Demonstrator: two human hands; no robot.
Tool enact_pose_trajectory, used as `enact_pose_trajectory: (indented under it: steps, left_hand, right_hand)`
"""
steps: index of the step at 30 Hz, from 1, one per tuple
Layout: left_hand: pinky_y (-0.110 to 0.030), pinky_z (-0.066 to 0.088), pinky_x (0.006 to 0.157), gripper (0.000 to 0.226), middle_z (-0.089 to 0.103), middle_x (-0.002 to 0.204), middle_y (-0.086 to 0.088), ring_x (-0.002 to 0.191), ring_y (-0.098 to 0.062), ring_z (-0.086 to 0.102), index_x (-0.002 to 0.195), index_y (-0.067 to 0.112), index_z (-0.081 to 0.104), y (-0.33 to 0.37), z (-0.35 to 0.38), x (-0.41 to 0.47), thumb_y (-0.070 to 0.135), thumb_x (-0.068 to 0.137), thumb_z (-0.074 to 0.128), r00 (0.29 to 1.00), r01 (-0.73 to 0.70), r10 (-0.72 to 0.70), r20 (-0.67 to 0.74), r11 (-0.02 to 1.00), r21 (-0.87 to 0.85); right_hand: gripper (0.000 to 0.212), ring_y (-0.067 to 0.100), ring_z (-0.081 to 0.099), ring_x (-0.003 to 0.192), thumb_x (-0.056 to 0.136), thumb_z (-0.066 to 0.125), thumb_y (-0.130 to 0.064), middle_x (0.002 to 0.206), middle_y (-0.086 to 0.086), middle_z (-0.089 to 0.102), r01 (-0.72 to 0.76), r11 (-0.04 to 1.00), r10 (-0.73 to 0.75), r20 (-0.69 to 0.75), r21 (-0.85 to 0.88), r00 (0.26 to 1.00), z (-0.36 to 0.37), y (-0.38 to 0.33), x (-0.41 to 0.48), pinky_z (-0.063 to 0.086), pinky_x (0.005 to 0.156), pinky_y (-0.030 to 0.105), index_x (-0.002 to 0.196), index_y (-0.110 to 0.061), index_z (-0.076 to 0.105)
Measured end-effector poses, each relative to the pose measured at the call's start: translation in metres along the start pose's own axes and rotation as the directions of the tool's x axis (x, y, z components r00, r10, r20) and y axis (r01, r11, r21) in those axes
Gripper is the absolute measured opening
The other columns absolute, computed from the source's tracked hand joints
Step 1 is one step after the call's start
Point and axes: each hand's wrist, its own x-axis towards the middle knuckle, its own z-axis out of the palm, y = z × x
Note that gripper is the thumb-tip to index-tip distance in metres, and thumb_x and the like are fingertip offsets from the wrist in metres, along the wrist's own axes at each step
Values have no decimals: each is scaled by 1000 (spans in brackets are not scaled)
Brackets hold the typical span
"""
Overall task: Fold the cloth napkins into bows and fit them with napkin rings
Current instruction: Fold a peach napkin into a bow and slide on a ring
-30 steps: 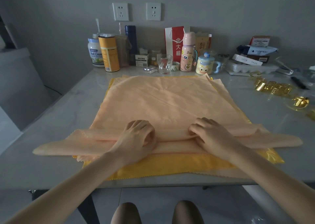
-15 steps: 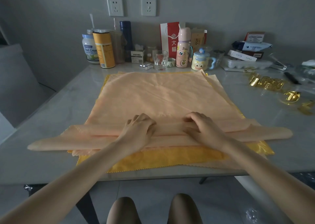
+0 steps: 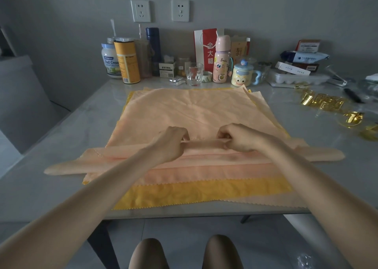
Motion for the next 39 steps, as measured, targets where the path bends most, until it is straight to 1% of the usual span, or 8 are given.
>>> enact_pose_trajectory:
  steps: [8,15,21,25,29,31,34,39]
  left_hand:
    - [-31,31,91,23,60,116,-2,112,-23,52,113,12,61,-5,14,-6,13,92,52,967,-64,76,-244,996,57]
    - [-31,29,94,19,61,108,2,106,-19,53,105,14,64,-1,12,-22,20,87,62,961,-120,123,-248,992,27]
    - [-25,26,90,21,57,100,9,97,-12,52,103,18,62,2,11,-37,30,86,63,946,-199,203,-254,979,39]
    - [-23,36,77,21,52,93,11,90,-9,50,102,18,62,8,9,-35,31,96,47,974,-139,115,-195,984,-112]
    - [-18,35,56,21,52,88,11,75,-7,49,105,20,60,10,8,-29,33,96,47,995,-24,8,-103,987,-159]
    - [-21,36,61,22,54,95,9,82,-10,52,110,23,58,12,10,-29,34,96,45,997,5,-12,-77,996,-95]
    - [-26,39,74,27,56,112,5,103,-15,53,117,25,54,18,13,-31,35,98,39,993,25,-24,-117,1000,2]
    - [-31,42,79,34,46,123,-1,113,-20,49,125,20,48,19,16,-31,38,98,38,995,45,-37,-90,995,88]
  right_hand:
    - [26,24,54,106,83,57,-6,112,5,58,48,999,-42,-267,13,963,22,9,3,41,93,36,107,-13,62]
    - [17,30,54,97,78,64,-4,98,7,58,170,967,-242,-465,-192,851,39,13,-13,37,80,35,93,-9,63]
    - [25,25,56,80,69,70,7,88,4,58,228,899,-380,-409,-373,829,42,13,-29,45,69,32,84,-10,59]
    - [33,21,55,73,62,75,10,84,3,58,213,831,-437,-366,-513,822,42,12,-33,49,63,31,83,-11,59]
    - [32,18,47,100,77,57,-8,109,-2,49,212,894,-293,-156,-396,944,31,-1,-46,40,85,28,108,-16,53]
    - [23,16,47,103,83,51,-24,109,-4,48,122,954,-144,-62,-273,988,22,-11,-46,38,84,29,105,-18,53]
    - [20,23,56,96,91,45,-31,102,2,58,30,974,-84,-235,-224,968,15,-30,-24,40,74,31,91,-14,55]
    - [32,28,46,119,99,32,-29,125,11,51,59,982,-90,-168,-182,982,50,-47,24,34,95,36,117,-10,52]
